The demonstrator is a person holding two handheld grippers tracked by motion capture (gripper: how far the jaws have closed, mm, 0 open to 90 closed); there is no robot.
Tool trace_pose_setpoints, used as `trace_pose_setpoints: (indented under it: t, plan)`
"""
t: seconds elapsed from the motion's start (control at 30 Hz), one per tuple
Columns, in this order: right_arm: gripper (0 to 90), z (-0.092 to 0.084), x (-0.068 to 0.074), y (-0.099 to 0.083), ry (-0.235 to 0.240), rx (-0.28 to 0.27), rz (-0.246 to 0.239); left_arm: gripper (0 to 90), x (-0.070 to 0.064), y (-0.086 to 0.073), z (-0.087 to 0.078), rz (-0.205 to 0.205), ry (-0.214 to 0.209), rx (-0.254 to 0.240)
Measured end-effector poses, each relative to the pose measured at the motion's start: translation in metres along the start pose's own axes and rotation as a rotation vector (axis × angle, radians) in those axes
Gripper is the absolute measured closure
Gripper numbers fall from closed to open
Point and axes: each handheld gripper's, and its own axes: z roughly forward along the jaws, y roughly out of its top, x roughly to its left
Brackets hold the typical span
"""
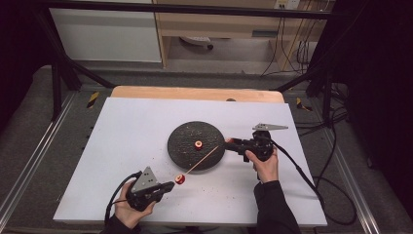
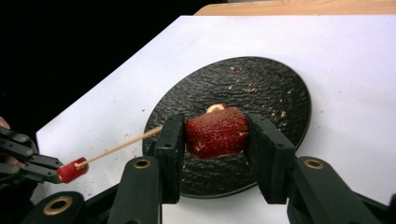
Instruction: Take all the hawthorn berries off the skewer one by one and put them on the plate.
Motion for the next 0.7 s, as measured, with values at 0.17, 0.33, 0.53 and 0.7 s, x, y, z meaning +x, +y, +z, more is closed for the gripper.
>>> trace_pose_setpoints:
  t: [0.17, 0.33, 0.53, 0.7]
  plan:
    - [59.7, 0.007, 0.002, 0.006, -0.021, 0.009, -0.018, 88.1, 0.011, -0.004, -0.009, -0.027, 0.039, -0.014]
    - [59.7, 0.027, 0.006, 0.006, -0.037, 0.045, -0.037, 88.1, 0.021, -0.005, -0.013, -0.061, 0.067, -0.024]
    - [59.7, 0.058, 0.009, 0.005, -0.054, 0.090, -0.045, 88.1, 0.025, -0.006, -0.013, -0.075, 0.083, -0.019]
    - [59.7, 0.078, 0.004, -0.005, -0.068, 0.114, -0.038, 88.1, 0.026, -0.007, -0.011, -0.086, 0.091, -0.010]
